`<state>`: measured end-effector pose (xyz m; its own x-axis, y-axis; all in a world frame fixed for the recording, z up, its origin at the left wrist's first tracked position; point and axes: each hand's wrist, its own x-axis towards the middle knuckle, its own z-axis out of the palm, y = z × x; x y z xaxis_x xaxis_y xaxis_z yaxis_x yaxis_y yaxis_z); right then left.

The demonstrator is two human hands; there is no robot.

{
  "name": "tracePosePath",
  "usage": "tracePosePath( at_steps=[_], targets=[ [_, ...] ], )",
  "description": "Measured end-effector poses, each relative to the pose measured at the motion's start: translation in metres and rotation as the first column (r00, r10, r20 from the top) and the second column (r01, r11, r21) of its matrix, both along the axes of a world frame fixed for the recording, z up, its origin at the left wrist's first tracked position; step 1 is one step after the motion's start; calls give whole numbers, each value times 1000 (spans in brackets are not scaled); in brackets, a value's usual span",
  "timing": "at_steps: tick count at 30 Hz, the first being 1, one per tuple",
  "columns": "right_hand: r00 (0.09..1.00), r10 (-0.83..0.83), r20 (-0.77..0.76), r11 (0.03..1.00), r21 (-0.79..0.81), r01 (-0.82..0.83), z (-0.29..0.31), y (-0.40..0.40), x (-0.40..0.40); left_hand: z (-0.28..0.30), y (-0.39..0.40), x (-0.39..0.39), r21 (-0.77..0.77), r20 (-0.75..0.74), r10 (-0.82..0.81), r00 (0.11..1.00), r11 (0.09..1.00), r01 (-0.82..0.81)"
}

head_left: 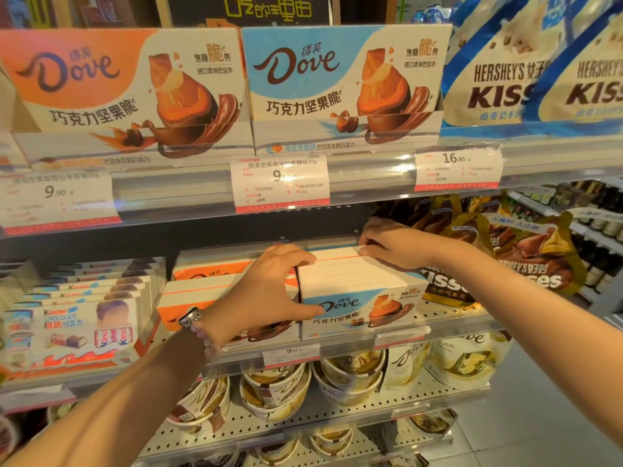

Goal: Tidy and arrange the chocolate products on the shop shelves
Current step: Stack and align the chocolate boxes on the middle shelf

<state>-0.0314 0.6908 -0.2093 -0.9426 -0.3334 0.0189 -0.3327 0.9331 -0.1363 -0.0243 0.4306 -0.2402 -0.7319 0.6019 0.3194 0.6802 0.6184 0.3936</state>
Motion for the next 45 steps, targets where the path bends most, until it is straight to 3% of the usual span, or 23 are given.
tracePosePath(
  at_steps=[6, 11, 18, 22, 24, 27, 30, 32, 34, 38, 40, 42, 45],
  targets=[
    [983, -12, -184, 986, -166, -19, -13, 5, 12, 6, 3, 4, 283, 195, 56, 979, 953, -111],
    [926, -40, -375, 969, -242, -56, -2, 5, 29, 11, 3, 0, 516, 314, 45, 948, 830, -210],
    [781, 40, -624, 980, -126, -151, 7, -2, 59, 20, 11, -1, 546, 290, -60, 955, 830, -114],
    [811, 73, -581, 962, -175, -211, 5, 1, 67, 26, 7, 5, 610, 154, -109, 982, 792, -8],
    [831, 62, -554, 957, -204, -207, 3, 0, 69, 30, 0, 11, 589, 114, -93, 989, 808, 8],
    [778, 70, -625, 932, -236, -274, 2, -6, 70, 31, -20, 16, 490, 166, -2, 986, 868, -81],
    [727, 77, -683, 912, -246, -328, 0, -19, 68, 27, -47, 19, 243, 134, 244, 960, 931, -271],
    [691, 80, -718, 895, -254, -367, -2, -29, 67, 21, -62, 20, 35, 28, 416, 909, 908, -417],
    [654, 114, -748, 887, -220, -406, -3, -39, 64, 15, -72, 24, -98, -77, 486, 870, 865, -492],
    [636, 187, -749, 875, -167, -454, -7, -60, 54, 6, -87, 37, -113, -133, 367, 921, 917, -382],
    [645, 222, -731, 876, -142, -462, -6, -71, 48, 1, -93, 43, -119, -248, 253, 935, 950, -289],
    [654, 237, -718, 873, -138, -468, -3, -83, 43, -6, -97, 47, -133, -367, 189, 911, 958, -253],
    [681, 277, -678, 867, -128, -481, 2, -105, 37, -10, -98, 52, -136, -410, 199, 890, 951, -276]
  ],
)
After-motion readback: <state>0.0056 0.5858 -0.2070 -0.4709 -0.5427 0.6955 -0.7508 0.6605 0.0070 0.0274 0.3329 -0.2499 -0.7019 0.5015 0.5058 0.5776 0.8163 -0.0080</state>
